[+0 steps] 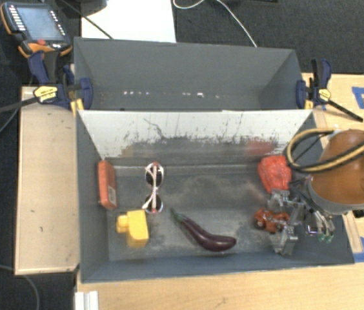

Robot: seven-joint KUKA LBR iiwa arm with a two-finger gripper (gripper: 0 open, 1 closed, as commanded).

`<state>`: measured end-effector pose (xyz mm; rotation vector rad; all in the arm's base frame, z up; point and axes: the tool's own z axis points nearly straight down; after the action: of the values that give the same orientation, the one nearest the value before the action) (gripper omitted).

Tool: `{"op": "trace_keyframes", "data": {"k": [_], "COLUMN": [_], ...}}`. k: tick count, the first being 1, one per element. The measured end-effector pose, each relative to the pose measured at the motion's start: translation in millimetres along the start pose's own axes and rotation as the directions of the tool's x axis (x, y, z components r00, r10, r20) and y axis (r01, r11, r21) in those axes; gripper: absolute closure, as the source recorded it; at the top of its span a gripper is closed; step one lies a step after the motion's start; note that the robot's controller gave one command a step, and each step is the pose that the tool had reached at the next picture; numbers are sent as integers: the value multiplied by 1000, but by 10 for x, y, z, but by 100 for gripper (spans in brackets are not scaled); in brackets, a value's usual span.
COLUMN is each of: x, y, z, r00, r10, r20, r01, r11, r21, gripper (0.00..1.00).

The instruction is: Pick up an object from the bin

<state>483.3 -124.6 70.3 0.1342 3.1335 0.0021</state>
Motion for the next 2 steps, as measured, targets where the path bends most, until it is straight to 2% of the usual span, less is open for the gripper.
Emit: {"op": "trace_keyframes", "data": {"k": [1,2], "x": [-197,-195], "y": [-24,-24], "z": [4,6], "r00": [993,993], "r10": [-117,-118], "r20": [-7,-7], "r01": [118,118], "r11": [993,993], "r21": [1,1], "gripper": [100,100]}}
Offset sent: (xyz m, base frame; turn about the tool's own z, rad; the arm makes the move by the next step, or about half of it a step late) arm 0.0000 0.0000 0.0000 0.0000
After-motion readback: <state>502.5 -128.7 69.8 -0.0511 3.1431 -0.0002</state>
